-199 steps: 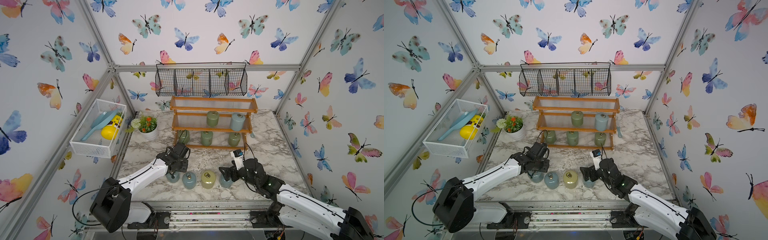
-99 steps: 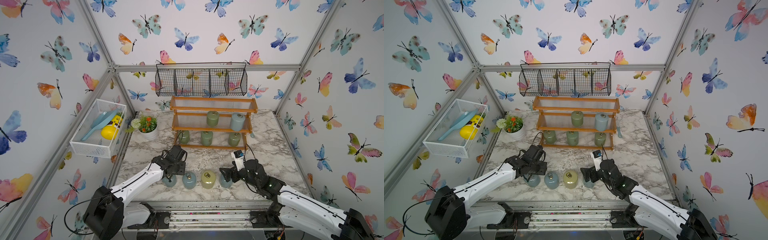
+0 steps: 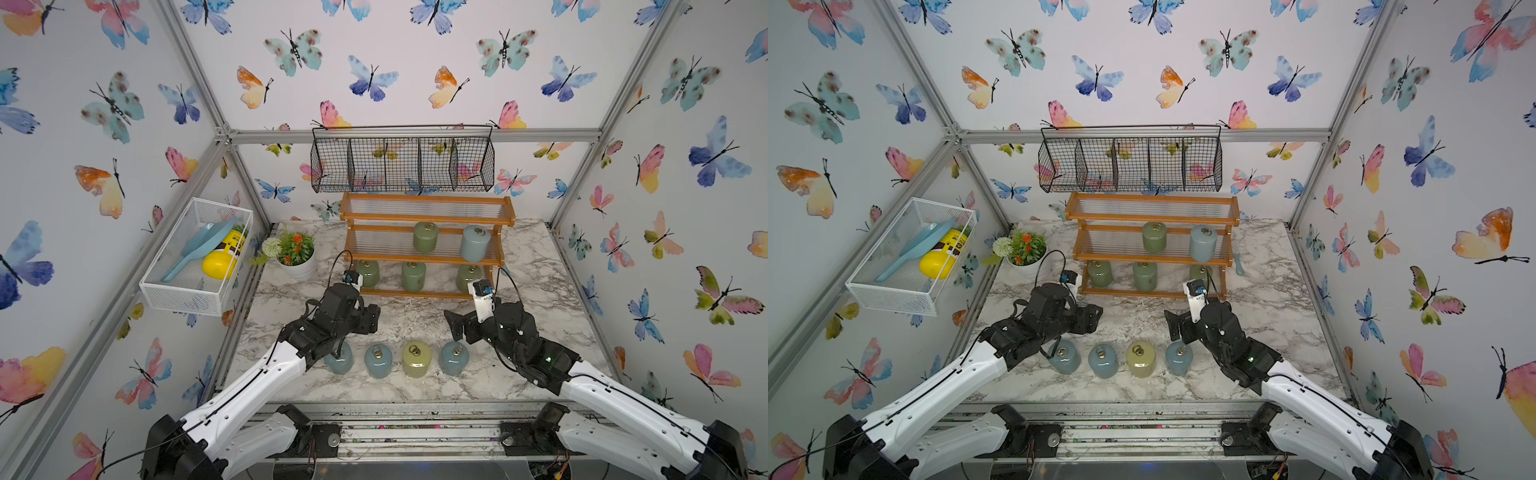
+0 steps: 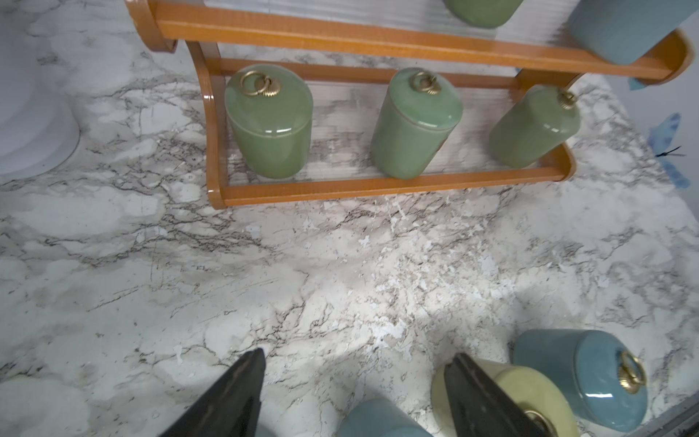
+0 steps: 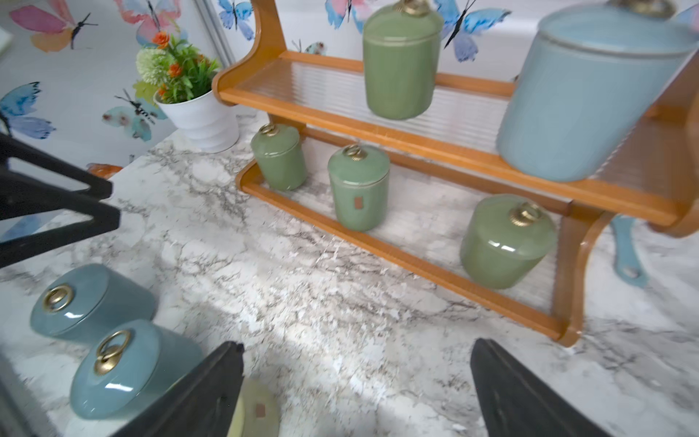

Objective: Remove the tea canisters from the shelf
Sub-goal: Place the tea canister at the center of the board, then pick up the tea canister from the shelf.

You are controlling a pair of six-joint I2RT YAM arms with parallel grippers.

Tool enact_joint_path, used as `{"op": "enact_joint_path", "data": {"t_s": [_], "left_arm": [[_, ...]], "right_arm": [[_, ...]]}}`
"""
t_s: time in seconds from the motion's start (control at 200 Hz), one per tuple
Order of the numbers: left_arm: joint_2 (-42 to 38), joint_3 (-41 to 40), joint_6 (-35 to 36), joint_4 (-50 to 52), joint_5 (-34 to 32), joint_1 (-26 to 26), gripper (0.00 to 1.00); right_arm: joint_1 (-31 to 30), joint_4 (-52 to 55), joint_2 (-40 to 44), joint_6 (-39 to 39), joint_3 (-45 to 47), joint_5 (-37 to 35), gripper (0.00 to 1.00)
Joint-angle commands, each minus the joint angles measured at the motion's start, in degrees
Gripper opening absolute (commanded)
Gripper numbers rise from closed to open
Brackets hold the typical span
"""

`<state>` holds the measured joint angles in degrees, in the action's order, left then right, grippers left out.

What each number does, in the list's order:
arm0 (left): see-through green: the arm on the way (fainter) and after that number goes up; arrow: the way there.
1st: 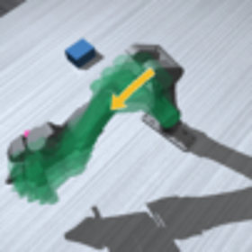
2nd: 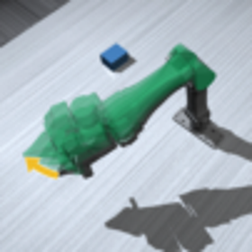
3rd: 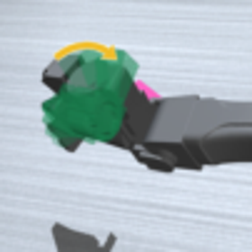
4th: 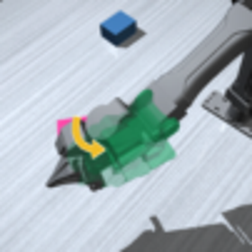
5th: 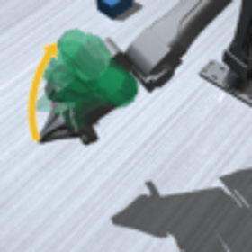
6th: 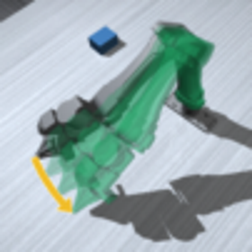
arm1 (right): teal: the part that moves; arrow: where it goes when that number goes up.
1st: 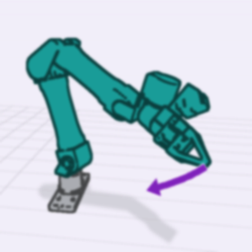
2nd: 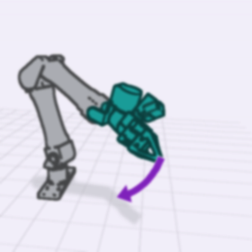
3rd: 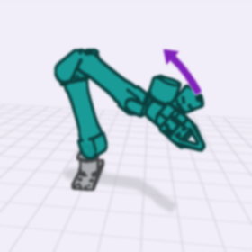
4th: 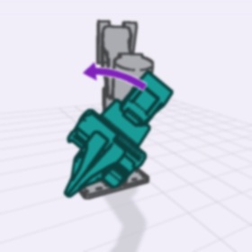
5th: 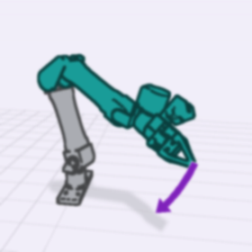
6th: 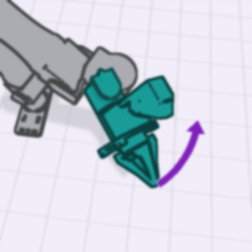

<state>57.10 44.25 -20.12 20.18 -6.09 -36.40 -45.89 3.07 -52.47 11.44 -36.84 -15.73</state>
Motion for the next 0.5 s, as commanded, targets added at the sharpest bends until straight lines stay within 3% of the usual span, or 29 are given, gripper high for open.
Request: {"op": "enact_joint_path", "data": {"t_s": [0.0, 0.11, 0.335, 0.496], "left_arm": [[-3.24, -3.08, 3.18, -7.85, 1.07, -0.14, 0.85], [-5.28, -5.14, 4.46, -10.61, 1.00, -0.07, 0.89], [-5.27, -5.74, 6.45, -11.74, 1.97, -0.07, 1.00], [-5.71, -7.35, 6.89, -13.05, 2.09, -0.07, 0.99]], "right_arm": [[1.58, -1.54, -1.52, -5.14, -1.80, -7.10, 1.00], [5.87, -4.67, -3.46, -6.85, -3.00, -5.71, 1.00], [16.73, -10.34, -8.76, -7.73, -4.85, 4.32, 1.00], [19.89, -13.30, -12.93, -8.73, -6.73, 7.58, 1.00]]}}
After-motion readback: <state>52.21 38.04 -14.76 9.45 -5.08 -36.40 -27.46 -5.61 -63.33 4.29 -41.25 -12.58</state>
